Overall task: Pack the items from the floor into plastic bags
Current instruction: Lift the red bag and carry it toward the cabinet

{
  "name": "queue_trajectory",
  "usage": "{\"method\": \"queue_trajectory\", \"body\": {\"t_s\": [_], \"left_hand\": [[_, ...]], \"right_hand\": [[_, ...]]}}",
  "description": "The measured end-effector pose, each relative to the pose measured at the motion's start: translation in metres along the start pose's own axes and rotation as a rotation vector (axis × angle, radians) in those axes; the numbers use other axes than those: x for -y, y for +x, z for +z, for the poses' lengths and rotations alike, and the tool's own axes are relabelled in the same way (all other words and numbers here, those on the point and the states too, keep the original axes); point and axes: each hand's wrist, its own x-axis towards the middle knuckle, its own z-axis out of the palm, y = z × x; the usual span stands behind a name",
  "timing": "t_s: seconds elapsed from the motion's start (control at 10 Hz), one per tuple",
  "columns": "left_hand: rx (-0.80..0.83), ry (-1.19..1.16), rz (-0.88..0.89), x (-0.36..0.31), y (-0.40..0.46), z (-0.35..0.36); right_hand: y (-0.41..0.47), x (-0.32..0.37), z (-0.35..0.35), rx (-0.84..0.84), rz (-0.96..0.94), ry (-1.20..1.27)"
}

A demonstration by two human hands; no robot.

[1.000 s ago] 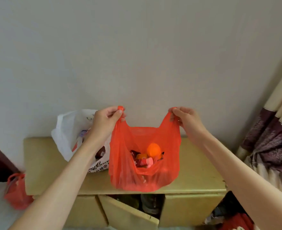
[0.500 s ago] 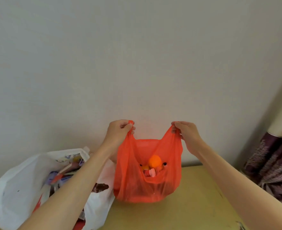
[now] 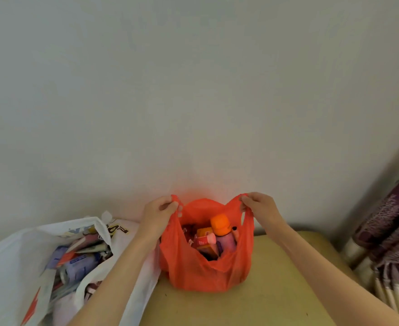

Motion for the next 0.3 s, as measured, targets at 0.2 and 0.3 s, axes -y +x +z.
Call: {"method": "queue_trajectory", "body": {"t_s": [0.2, 0.3], "left_hand": [[0.061, -0.044, -0.100, 0.020, -0.020, 0.001], [0.110, 0.060, -0.108, 0.024, -0.024, -0.005]], "right_hand": [[-0.007, -0.030, 0.000, 0.087, -0.004, -0.131], [-0.006, -0.038, -0.006, 0.127, 0.040, -0.211]]}}
